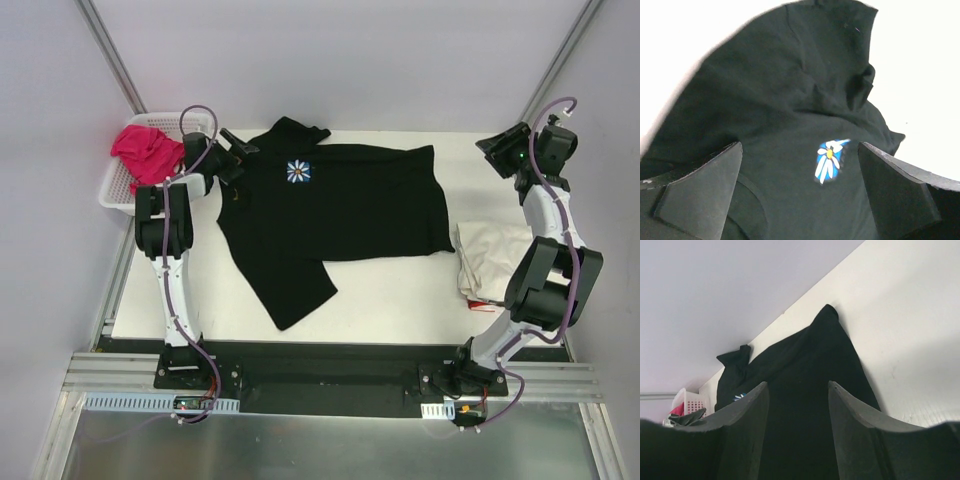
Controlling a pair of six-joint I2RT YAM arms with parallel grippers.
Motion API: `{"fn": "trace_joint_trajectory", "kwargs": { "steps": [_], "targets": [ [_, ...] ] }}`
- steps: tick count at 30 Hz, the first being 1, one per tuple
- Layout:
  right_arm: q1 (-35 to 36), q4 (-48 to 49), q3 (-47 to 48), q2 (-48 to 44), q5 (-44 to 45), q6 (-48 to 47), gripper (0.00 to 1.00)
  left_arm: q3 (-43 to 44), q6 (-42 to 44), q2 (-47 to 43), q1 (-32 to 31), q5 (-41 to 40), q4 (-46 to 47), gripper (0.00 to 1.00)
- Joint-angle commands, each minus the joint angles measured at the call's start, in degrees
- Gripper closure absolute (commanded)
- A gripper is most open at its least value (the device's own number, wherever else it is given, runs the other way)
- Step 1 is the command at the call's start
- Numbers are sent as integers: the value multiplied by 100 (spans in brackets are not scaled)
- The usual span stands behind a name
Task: Fold and stack the t-shirts
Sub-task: Flatten out the tshirt
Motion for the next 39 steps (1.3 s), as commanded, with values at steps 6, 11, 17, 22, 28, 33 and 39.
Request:
{"fn": "trace_joint_trajectory", "kwargs": {
  "steps": [6, 11, 17, 22, 28, 33, 39],
  "targets": [
    [32, 525, -317, -226, -514, 223, 47, -403, 462, -1211, -166, -167, -294, 1],
    [356, 543, -440, -244, -672, 205, 47, -466, 471, -1528, -324, 517, 92, 1],
    [1498, 139, -827, -490, -470, -252, 47, 61, 1103, -1625, -912, 2019, 268, 1],
    [2298, 261, -1966, -1131, -295, -269, 50, -593, 1297, -2256, -1203, 2575, 488, 1],
    [2598, 182, -3111, -2124, 109, -410, 54, -2868, 1807, -3961, -1906, 1803, 752, 1],
    [2625, 191, -3771, -2757, 207, -428, 54, -4146, 2044, -5199, -2310, 1083, 462, 1],
    [2625, 253, -3903, -2890, 181, -375, 54, -5833, 2036, -6693, -3057, 54, -379, 1]
  ]
}}
